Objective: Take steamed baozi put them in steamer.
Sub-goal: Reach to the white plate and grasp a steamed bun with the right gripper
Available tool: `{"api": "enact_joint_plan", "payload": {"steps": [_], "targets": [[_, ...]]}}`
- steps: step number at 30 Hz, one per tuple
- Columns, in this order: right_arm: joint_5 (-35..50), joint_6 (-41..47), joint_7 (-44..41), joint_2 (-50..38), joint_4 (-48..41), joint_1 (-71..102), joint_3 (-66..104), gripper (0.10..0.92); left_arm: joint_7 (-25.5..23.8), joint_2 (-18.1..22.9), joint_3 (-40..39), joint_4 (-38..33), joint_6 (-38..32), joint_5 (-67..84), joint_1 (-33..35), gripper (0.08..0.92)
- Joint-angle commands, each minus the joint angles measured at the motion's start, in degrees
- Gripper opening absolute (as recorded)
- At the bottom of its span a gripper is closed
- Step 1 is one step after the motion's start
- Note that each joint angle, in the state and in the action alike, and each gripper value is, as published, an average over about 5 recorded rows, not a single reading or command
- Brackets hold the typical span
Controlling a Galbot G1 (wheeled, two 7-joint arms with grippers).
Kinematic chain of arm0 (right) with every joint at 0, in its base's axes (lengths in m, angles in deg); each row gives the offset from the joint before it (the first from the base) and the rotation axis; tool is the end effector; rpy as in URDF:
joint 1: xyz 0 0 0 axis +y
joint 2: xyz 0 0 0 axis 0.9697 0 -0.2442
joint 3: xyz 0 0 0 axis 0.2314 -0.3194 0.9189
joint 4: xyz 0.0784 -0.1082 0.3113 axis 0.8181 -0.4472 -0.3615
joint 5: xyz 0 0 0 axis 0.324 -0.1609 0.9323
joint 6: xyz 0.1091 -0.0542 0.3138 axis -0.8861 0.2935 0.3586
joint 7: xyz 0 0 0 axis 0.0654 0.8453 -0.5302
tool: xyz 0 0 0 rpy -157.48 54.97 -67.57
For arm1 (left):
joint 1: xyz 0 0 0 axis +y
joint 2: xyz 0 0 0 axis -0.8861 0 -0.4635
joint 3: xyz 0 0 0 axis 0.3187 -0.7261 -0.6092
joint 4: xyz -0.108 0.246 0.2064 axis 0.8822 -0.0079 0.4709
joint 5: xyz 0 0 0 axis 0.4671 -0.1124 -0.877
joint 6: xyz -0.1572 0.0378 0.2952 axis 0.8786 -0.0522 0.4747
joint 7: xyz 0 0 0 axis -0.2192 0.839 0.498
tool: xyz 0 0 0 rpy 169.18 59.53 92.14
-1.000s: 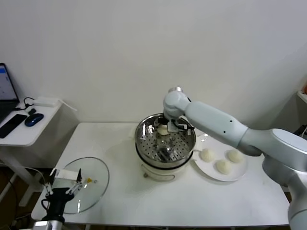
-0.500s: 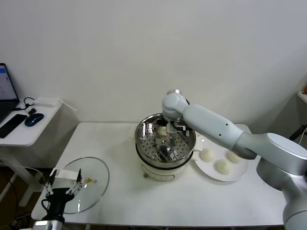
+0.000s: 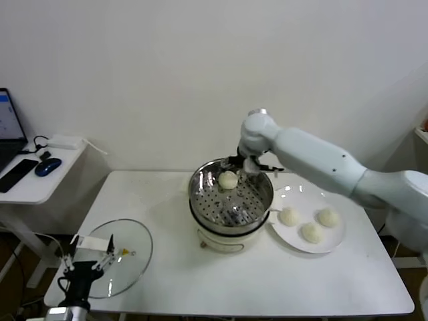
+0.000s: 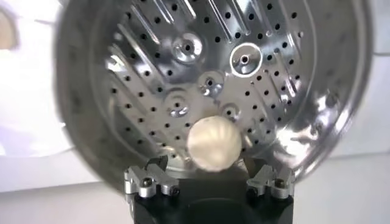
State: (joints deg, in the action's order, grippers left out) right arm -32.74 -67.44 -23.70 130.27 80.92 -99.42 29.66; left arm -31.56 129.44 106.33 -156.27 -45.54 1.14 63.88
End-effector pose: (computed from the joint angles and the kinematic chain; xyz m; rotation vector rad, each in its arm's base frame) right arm 0.5494 0.0379 -0.0369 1.7827 -0.5271 2.4533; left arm 0.1242 0.1013 -0.3191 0.2046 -3.0694 -0.2440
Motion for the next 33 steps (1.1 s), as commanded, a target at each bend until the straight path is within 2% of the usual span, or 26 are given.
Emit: {"api": "enact_joint_plan", "payload": {"steps": [1,7,14,33], "targets": [[37.36,20.66,-2.39,-14.72,0.94,-14.59,-17.23,0.823,-0.04,0.13,-0.48,-0.42,0.17,-0.16,-0.37,0.823],[45.16,30.22,-1.43,-20.28,-3.19,-11.19,-17.45,0.823,-0.08,0.16,-0.88,-0.64,0.11,-0.26,-0.2,0.823],[42.65,35.21,0.84,-22.39,-6.66,-0.14,-11.41,0.823,-0.09,-0.03,-0.74,-0.89,-0.13,-0.06,0.37,0.823],[36.76,37.88,3.27,-10.77,-16.15,14.98,-4.64,0.823,-0.15,-0.18,-0.65,-1.07,0.37,-0.05,-0.16,0.823]]}}
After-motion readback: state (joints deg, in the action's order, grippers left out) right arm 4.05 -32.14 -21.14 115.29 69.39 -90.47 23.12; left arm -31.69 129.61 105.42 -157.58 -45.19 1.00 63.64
